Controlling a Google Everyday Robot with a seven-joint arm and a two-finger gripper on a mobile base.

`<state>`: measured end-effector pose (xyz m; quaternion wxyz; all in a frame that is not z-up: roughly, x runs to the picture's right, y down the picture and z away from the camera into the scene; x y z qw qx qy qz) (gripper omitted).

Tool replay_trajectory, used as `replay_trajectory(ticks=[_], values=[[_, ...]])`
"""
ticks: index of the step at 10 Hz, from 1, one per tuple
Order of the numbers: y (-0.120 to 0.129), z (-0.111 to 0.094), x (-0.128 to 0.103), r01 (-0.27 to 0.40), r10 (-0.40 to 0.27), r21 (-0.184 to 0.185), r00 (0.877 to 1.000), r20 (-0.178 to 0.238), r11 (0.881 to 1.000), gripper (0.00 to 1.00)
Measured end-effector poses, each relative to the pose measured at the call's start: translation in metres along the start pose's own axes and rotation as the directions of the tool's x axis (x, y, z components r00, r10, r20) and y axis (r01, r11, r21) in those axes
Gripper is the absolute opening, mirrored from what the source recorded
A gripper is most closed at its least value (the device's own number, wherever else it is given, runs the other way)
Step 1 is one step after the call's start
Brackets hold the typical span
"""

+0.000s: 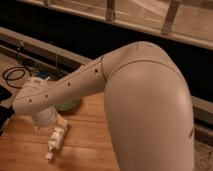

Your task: Place the bottle in the ceramic bowl

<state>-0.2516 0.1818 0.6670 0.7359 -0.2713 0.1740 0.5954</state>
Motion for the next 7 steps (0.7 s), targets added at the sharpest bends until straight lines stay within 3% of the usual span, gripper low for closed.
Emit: replay_trajectory(ticks=[3, 7], values=[[0.011, 0.022, 0.004, 0.056, -0.056, 0.013, 0.998, -0.039, 0.998, 0.65], [0.039, 0.048, -0.011, 0.085, -0.084, 0.013, 0.995, -0.052, 0.996, 0.65]])
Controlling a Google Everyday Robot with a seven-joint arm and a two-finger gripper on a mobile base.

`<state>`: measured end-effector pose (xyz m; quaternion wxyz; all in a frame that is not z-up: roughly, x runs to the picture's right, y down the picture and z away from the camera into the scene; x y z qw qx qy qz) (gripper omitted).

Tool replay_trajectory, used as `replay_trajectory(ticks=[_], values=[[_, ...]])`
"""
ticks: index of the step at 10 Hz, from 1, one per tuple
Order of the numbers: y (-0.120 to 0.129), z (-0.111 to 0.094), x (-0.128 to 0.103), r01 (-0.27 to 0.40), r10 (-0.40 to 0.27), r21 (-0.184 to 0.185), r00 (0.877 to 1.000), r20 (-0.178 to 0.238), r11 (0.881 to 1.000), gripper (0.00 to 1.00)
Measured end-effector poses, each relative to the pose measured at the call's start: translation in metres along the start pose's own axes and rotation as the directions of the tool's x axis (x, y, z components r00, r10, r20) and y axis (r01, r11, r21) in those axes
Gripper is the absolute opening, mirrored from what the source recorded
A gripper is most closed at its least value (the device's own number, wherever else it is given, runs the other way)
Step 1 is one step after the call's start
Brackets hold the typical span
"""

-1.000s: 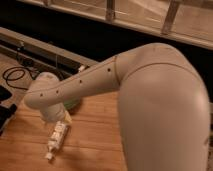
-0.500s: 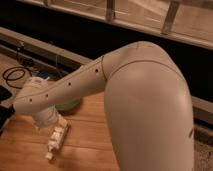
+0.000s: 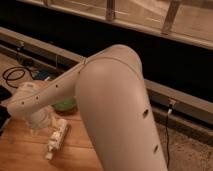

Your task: Place the bottle in the ceramic bowl

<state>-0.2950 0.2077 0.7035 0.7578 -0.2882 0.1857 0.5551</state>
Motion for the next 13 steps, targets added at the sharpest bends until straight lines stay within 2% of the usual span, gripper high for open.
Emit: replay_trajectory(ticks=[3, 5, 7, 10, 11, 13], values=[[0.007, 0.028, -0.009, 0.003, -0.003, 0.021, 1.0, -0.023, 1.0, 0.65], [0.005, 0.043, -0.016, -0.008, 0.01, 0.055, 1.0, -0.024, 0.998, 0.65], [-0.008, 0.036, -0.023, -0.034, 0.033, 0.08, 0.999, 0.006, 0.996, 0.65], [-0.027, 0.007, -0.028, -0.071, 0.065, 0.103, 0.996, 0.057, 0.992, 0.65], [-0.039, 0.002, -0.033, -0.09, 0.083, 0.103, 0.994, 0.066, 0.991, 0.65], [-0.054, 0.009, -0.038, -0.119, 0.115, 0.079, 0.992, 0.048, 0.99, 0.65]])
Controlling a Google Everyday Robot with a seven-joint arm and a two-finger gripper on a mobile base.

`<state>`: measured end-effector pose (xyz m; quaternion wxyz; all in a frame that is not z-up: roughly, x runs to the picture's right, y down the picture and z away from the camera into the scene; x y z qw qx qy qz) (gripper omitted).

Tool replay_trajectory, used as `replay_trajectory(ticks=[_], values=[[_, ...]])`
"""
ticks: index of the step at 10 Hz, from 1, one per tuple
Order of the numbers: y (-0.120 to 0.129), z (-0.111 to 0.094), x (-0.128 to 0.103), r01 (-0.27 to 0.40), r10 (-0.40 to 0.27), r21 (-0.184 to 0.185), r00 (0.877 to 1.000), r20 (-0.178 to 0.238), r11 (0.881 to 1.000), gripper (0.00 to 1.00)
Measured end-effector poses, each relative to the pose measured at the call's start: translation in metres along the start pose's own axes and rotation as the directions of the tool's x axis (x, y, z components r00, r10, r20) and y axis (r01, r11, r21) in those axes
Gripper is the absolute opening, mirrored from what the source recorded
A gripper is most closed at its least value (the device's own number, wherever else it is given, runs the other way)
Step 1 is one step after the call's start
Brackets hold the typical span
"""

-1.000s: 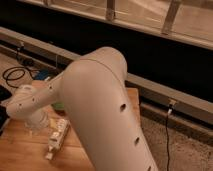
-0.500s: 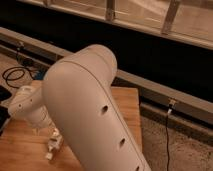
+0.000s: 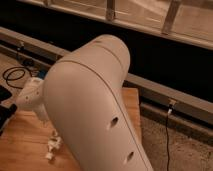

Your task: Place the bottle in the ceramic bowl

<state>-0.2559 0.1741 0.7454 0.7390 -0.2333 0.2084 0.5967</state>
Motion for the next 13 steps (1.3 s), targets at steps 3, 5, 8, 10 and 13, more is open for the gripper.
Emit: replay_trajectory(ticks=[3, 5, 8, 10, 13], values=[[-0.006, 0.033, -0.003, -0.033, 0.033, -0.008, 0.998, -0.051, 0.999, 0.65], [-0.003, 0.051, -0.001, -0.034, 0.033, -0.007, 0.996, -0.086, 0.999, 0.65], [0.007, 0.087, 0.004, -0.024, 0.023, -0.007, 0.987, -0.161, 1.0, 0.65], [0.012, 0.098, 0.007, -0.013, 0.012, -0.008, 0.982, -0.188, 1.0, 0.65], [0.017, 0.092, 0.011, 0.0, -0.003, -0.014, 0.984, -0.176, 1.0, 0.41]])
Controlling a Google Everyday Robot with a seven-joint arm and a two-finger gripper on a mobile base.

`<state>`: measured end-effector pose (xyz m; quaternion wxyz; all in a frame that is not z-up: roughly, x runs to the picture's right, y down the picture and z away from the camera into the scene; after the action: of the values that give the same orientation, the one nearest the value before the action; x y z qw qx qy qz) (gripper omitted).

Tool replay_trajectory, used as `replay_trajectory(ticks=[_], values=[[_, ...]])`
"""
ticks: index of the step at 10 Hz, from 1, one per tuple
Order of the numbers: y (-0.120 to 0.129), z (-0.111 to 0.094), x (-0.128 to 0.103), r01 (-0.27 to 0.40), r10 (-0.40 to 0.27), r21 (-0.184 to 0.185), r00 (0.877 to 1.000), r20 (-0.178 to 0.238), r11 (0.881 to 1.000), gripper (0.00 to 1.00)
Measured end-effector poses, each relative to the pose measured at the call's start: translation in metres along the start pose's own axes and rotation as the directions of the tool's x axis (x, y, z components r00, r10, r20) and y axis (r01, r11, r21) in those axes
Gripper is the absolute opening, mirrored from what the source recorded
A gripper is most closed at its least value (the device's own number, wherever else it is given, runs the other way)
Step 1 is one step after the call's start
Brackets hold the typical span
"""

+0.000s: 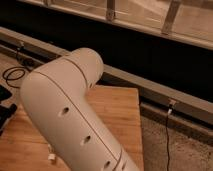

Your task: Place the bottle in the ceramic bowl

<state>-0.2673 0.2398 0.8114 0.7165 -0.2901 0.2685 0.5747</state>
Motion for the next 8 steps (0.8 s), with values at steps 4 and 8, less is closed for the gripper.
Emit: replay_trajectory(ticks=[4, 8], values=[[0.006, -0.022, 0.005, 0.02, -0.018, -0.049, 0.999, 0.044, 0.999, 0.04], [0.009, -0.077, 0.002, 0.104, -0.067, -0.323, 0.99, 0.125, 0.941, 0.0]])
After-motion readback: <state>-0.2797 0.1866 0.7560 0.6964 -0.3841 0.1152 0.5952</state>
